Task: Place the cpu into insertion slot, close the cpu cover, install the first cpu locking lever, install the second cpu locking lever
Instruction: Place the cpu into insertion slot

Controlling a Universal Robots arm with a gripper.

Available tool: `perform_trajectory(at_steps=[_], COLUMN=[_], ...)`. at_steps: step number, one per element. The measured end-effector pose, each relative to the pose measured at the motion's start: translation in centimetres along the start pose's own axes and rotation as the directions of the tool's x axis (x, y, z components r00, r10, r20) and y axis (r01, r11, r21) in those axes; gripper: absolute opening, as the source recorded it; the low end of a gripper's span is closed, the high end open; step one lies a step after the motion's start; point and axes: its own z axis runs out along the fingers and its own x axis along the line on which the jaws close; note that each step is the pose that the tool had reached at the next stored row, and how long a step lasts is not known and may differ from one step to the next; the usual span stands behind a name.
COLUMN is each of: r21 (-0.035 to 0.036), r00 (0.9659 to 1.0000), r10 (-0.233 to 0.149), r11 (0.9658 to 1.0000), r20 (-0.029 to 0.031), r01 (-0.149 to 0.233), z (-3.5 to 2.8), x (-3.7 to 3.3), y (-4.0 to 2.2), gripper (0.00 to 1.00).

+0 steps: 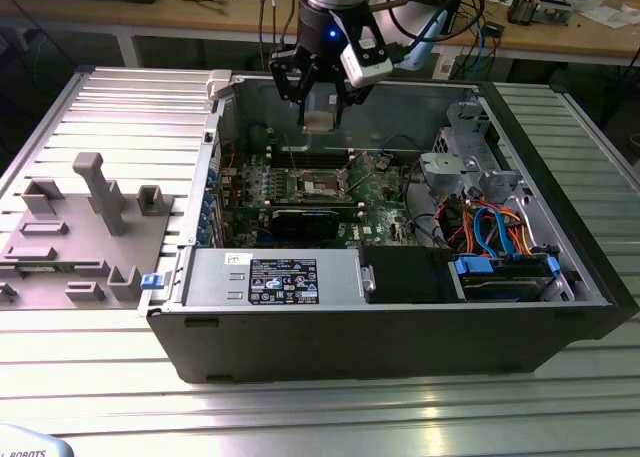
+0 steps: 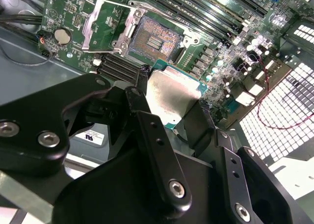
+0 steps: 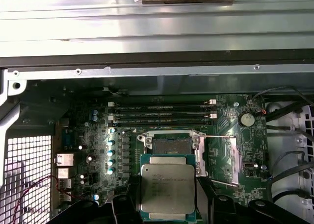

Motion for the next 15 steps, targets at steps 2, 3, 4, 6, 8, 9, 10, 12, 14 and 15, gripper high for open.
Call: perform_trajectory(at_steps=[2, 3, 4, 6, 8, 9, 10, 12, 14, 15], r21=[0.0, 0.0, 0.0, 0.0, 0.0001, 0.0, 0.0001, 0.0003, 0.0011, 0.0011], r00=[1.0, 1.0, 1.0, 1.0, 1.0, 1.0, 1.0, 1.0, 1.0, 1.0], r10=[0.0, 0.0, 0.0, 0.0, 0.0, 0.0, 0.0, 0.0, 0.0, 0.0], r11=[1.0, 1.0, 1.0, 1.0, 1.0, 1.0, 1.0, 1.0, 1.0, 1.0], r20=[0.0, 0.0, 0.0, 0.0, 0.0, 0.0, 0.0, 0.0001, 0.0, 0.0], r01=[0.0, 0.0, 0.0, 0.0, 0.0, 0.0, 0.0, 0.0, 0.0, 0.0], z=[0.03, 0.06, 0.07, 0.14, 0.17, 0.18, 0.2, 0.29, 0.34, 0.34], x=[0.0, 0.01, 0.01, 0.04, 0.05, 0.05, 0.06, 0.06, 0.06, 0.06], y=[0.0, 0.0, -0.01, -0.01, -0.02, -0.02, -0.02, -0.02, -0.03, -0.03], gripper=[0.54, 0.54, 0.54, 0.54, 0.54, 0.54, 0.54, 0.54, 0.54, 0.54])
